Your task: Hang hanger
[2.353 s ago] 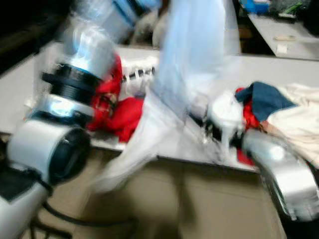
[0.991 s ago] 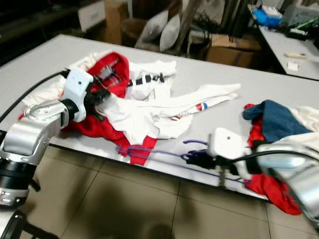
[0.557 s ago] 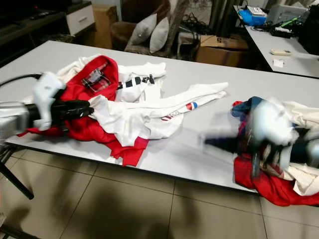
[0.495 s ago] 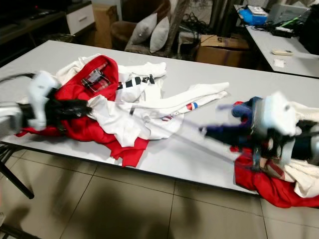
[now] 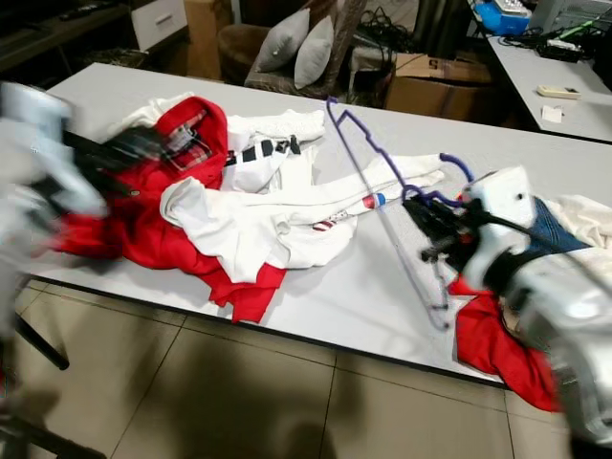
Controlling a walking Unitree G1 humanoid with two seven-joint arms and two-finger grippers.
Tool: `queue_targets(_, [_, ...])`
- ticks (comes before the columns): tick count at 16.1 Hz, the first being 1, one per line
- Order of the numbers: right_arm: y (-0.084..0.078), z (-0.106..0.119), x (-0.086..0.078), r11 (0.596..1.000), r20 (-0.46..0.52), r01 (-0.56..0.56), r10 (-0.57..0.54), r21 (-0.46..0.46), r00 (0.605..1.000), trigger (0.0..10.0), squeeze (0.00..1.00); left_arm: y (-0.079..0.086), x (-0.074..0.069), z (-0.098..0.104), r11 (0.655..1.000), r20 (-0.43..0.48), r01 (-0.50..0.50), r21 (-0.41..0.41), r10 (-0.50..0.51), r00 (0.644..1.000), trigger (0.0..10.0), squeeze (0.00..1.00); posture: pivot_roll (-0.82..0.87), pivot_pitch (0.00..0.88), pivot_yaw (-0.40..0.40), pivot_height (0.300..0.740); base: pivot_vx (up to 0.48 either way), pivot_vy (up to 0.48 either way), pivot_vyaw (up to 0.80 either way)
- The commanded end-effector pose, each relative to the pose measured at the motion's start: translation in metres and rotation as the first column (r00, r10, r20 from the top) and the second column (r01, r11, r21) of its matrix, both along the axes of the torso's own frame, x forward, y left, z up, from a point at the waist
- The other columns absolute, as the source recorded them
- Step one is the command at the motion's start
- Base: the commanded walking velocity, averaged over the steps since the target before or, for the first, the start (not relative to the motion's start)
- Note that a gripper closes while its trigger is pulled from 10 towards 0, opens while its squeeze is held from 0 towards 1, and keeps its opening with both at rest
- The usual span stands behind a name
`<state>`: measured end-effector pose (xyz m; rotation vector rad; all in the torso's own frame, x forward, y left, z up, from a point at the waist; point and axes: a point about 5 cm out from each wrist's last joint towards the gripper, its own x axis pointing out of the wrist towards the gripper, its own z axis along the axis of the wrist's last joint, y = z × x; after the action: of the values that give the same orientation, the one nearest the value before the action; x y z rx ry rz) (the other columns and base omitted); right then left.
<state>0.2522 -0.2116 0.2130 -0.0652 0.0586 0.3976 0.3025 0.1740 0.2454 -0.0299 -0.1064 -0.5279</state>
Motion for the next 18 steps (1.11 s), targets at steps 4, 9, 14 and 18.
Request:
queue_targets(4, [0.039, -0.026, -0.002, 0.995, -0.03, 0.095, -0.094, 0.021, 0.995, 10.0, 0.0, -0.042, -0.009, -0.036, 0.981, -0.038, -0.042, 0.19, 0.05, 0.998, 10.0, 1.0, 0.03, 0.0, -0.008, 0.74, 0.0, 0.0, 0.0])
queue_targets(9, [0.053, -0.034, -0.011, 0.989, -0.071, 0.14, -0.137, 0.044, 0.988, 10.0, 0.0, -0.043, -0.022, -0.065, 0.973, -0.13, -0.166, 0.161, 0.187, 0.974, 10.0, 1.0, 0.03, 0.0, -0.038, 0.74, 0.0, 0.0, -0.77])
queue_targets(14, [0.055, -0.033, -0.01, 0.987, -0.06, 0.153, -0.151, 0.041, 0.987, 10.0, 0.0, -0.046, -0.03, -0.064, 0.975, -0.097, -0.181, 0.132, 0.195, 0.976, 10.0, 1.0, 0.03, 0.0, -0.054, 0.74, 0.0, -0.058, -0.16])
queue_targets(18, [0.054, -0.033, -0.009, 0.981, -0.055, 0.186, -0.184, 0.044, 0.981, 10.0, 0.0, -0.049, -0.034, -0.067, 0.974, -0.098, -0.186, 0.132, 0.2, 0.975, 10.0, 1.0, 0.03, 0.0, -0.077, 0.74, 0.0, -0.467, 0.0])
